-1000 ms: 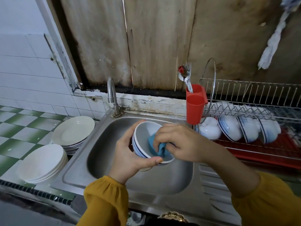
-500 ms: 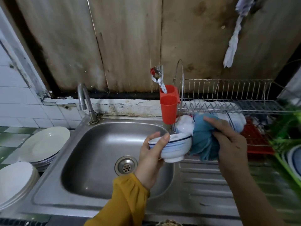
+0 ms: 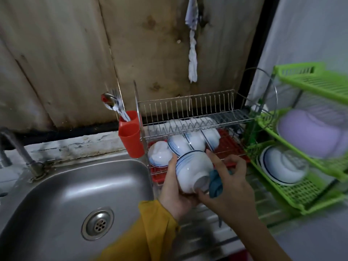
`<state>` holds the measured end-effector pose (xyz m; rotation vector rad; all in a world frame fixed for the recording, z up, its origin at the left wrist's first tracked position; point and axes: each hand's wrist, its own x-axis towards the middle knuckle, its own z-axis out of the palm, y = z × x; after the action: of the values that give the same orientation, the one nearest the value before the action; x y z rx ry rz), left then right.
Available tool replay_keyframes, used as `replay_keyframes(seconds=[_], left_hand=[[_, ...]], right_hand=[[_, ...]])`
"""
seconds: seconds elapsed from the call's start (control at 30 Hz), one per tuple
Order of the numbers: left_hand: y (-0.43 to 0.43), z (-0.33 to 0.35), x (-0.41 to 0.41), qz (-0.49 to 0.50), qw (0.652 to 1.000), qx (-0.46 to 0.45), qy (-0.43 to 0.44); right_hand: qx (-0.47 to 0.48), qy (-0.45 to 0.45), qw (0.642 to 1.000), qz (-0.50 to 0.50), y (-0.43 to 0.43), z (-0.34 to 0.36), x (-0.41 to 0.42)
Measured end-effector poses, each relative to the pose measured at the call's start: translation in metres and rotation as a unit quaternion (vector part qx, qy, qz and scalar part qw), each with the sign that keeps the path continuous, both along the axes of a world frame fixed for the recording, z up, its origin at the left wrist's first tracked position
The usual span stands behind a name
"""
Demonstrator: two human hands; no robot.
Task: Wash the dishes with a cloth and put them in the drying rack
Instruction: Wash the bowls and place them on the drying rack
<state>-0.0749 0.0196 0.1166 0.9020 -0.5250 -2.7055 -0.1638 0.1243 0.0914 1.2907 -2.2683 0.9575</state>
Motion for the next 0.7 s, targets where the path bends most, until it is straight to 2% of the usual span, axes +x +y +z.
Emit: replay_keyframes(seconds=[0.17, 0.23, 0.33, 0.4, 0.53, 0.7], left_hand=[[0.012, 0.008, -0.024, -0.048, 0.997, 0.055, -0.008], [0.014, 0.012, -0.032, -0.057, 0.997, 0.054, -0.013], [0.015, 0.015, -0.05, -0.074, 0.996, 0.054, -0.024], [0.012, 0.01, -0.062, -0.083, 0.995, 0.036, -0.051], [0.003, 0.003, -0.081, -0.163, 0.976, -0.06, -0.128], [-0.021, -0.008, -0.095, -0.245, 0.947, -0.151, -0.14]], right_hand=[[0.073, -0.044, 0.995, 0.047, 0.015, -0.003, -0.03], [0.102, -0.099, 0.986, 0.082, 0.021, -0.004, -0.042], [0.131, -0.123, 0.98, 0.084, 0.021, -0.006, -0.054], [0.097, -0.14, 0.983, 0.067, 0.018, -0.009, -0.059], [-0.024, -0.2, 0.978, 0.045, 0.017, -0.021, -0.077], [-0.047, -0.272, 0.961, 0.029, 0.012, -0.023, -0.107]])
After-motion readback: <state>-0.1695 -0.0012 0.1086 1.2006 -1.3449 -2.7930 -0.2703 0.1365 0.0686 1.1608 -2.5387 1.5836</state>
